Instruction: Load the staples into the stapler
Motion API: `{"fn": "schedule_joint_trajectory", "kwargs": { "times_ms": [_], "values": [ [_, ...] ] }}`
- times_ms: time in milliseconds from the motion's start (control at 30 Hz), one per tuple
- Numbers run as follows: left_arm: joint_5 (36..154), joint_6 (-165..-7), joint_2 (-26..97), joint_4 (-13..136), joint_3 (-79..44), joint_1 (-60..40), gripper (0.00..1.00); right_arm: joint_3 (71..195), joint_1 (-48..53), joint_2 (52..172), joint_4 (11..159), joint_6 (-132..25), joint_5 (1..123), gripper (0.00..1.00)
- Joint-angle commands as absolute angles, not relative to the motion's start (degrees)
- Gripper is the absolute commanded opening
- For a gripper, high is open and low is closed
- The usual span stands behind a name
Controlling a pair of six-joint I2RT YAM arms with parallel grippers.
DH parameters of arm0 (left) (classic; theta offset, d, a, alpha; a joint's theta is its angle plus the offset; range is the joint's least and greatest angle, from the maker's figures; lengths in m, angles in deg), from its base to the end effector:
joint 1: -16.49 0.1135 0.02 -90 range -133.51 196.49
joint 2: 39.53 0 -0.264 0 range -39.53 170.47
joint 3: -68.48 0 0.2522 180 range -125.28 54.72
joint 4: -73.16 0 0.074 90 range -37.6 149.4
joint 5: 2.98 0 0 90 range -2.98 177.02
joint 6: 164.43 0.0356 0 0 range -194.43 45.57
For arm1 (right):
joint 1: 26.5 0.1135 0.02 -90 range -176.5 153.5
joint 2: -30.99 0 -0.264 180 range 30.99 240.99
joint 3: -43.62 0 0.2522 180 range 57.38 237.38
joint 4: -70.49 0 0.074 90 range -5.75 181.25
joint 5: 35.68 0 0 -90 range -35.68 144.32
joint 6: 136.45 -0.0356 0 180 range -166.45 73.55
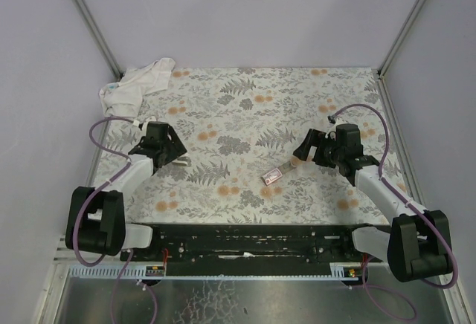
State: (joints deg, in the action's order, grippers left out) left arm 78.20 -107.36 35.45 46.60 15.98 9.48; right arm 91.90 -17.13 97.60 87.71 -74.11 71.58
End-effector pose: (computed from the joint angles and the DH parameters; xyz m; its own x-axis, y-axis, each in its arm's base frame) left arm 0.2549 -0.0258 0.1896 -0.6404 -0.4625 -0.6132 -0.3900 0.8836 -0.2592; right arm 0.2375 0.0499 0.2137 -0.6908 0.3353 -0.6405 -0.0824 0.8437 0.5305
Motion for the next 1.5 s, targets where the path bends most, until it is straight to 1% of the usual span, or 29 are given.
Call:
{"fn": "schedule_joint_trajectory", "kwargs": {
  "times_ms": [0,133,400,533,633,967,1133,1200,1267,1467],
  "values": [
    [80.5,-104.6,38.4,50.8,15.7,11.0,0.72,92.1,-17.3,97.6,85.4,-74.1,73.4,0.96],
    [84.7,-103.4,40.8,55.1,16.1,11.4,0.69,92.2,-17.4,97.9,85.8,-73.9,73.7,0.96],
    [83.7,-101.3,43.6,60.4,15.9,11.4,0.67,92.2,-17.3,97.7,86.9,-72.8,74.5,0.95],
    [84.8,-100.3,46.0,62.0,15.4,11.4,0.64,92.5,-17.3,97.5,87.5,-72.3,75.0,0.95],
    [87.1,-99.9,46.3,64.8,16.5,11.4,0.64,92.6,-17.3,97.3,87.7,-72.0,75.2,0.95],
    [94.5,-102.3,40.9,67.8,22.5,9.1,0.62,92.6,-17.3,96.6,88.1,-72.0,75.8,0.95],
    [93.8,-102.7,39.1,66.1,24.5,5.5,0.62,92.4,-17.3,96.2,88.4,-72.1,76.3,0.95],
    [93.2,-102.7,38.9,65.0,24.4,4.0,0.60,92.2,-17.3,95.8,88.5,-72.2,76.2,0.95],
    [93.4,-103.3,38.7,64.2,24.5,3.1,0.59,91.9,-17.3,95.3,88.7,-72.3,76.1,0.95],
    [93.0,-102.1,36.0,61.5,24.4,1.4,0.58,91.5,-17.3,93.9,89.9,-72.1,75.4,0.95]
  ]
}}
